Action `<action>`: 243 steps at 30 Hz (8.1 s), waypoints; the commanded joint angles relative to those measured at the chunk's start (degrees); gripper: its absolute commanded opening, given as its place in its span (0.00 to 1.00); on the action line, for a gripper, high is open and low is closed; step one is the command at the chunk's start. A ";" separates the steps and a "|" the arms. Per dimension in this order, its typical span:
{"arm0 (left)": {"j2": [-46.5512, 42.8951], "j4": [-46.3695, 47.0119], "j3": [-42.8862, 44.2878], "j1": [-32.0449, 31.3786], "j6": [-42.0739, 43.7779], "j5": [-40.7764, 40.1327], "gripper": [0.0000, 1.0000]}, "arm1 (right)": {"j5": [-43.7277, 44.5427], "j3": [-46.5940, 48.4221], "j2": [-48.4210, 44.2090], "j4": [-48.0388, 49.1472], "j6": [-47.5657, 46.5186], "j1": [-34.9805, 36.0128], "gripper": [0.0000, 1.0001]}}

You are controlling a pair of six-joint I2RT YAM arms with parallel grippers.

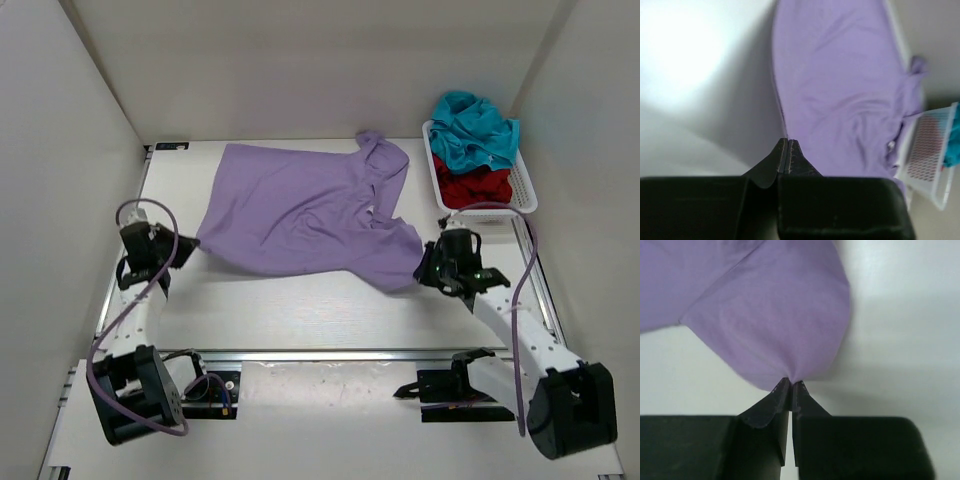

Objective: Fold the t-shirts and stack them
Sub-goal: Flatten out the tshirt, then fold the flattened tshirt in 1/3 of the way

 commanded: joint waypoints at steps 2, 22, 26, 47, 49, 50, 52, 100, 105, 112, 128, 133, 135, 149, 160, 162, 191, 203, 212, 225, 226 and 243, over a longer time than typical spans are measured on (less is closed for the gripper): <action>-8.48 -4.69 -4.72 1.27 6.41 0.39 0.00 | 0.48 -3.66 -11.34 -0.13 8.46 4.83 0.00; -7.00 -9.72 0.29 -2.52 10.29 -0.32 0.00 | 2.96 1.89 -37.79 -31.53 22.09 4.32 0.00; -6.65 -11.29 1.33 -2.51 10.90 -0.67 0.00 | -3.55 -4.55 -40.00 -30.73 27.18 3.97 0.00; 0.64 0.12 -1.65 2.76 1.33 3.47 0.00 | -6.12 7.27 2.67 2.13 8.75 -6.67 0.00; 1.96 1.88 -1.04 2.85 -1.21 2.42 0.00 | -7.50 12.29 8.21 3.09 7.34 -6.49 0.00; 3.62 3.19 -0.43 2.32 -1.66 1.19 0.00 | -7.08 14.76 11.64 4.23 7.59 -6.06 0.00; 6.16 4.78 1.42 1.88 -3.33 1.00 0.00 | -6.46 18.97 16.56 5.12 7.07 -5.27 0.00; 24.02 4.96 0.02 2.06 0.98 0.03 0.46 | -9.89 -5.18 15.27 24.73 10.50 -14.21 0.38; 26.31 5.76 0.98 1.62 0.18 -0.84 0.42 | -11.21 -2.45 23.44 28.14 11.46 -13.70 0.40; 30.52 8.74 4.84 0.48 -0.96 -2.51 0.23 | -10.33 0.63 28.55 29.47 13.04 -13.70 0.09; 16.56 -0.74 -0.42 5.83 2.64 -1.02 0.00 | -12.26 -15.61 4.39 18.75 12.96 -20.02 0.00; 11.11 -2.16 -3.84 3.30 5.80 -4.18 0.00 | -12.70 -18.26 0.69 17.51 12.60 -20.38 0.00; 11.19 -0.23 -4.29 1.88 4.41 -4.27 0.20 | -13.49 -17.22 1.39 18.31 12.26 -20.64 0.00; 25.34 8.54 0.46 -4.01 -2.63 -4.45 0.54 | -14.11 -15.54 4.20 21.03 11.99 -17.22 0.00; 24.56 6.73 2.66 -0.85 -0.35 -4.80 0.00 | -13.85 -15.45 5.96 21.56 12.43 -17.39 0.00; 21.06 5.16 1.35 2.04 0.62 -3.40 0.00 | -14.28 -15.37 6.31 21.38 12.17 -17.65 0.00; 2.92 1.09 -0.43 -18.63 3.88 -8.66 0.55 | -3.23 1.22 1.18 7.84 5.86 -7.75 0.00; 30.16 19.28 10.30 -52.43 -0.25 -7.00 0.43 | 3.91 29.26 38.28 15.50 -3.12 -1.92 0.38; 33.78 26.05 6.01 -51.03 -3.42 -3.84 0.42 | 2.86 42.89 51.13 12.25 -5.23 -2.80 0.40; 34.22 28.78 2.30 -50.33 -4.74 -2.69 0.40 | 0.57 48.53 56.59 8.64 -6.29 -3.15 0.34; 34.31 28.87 2.13 -50.24 -5.00 -2.95 0.40 | 0.22 48.71 56.41 8.64 -6.46 -3.24 0.33; 33.96 31.59 -1.56 -46.64 -7.99 -1.55 0.37 | 30.16 49.14 53.07 1.70 -4.35 -2.54 0.00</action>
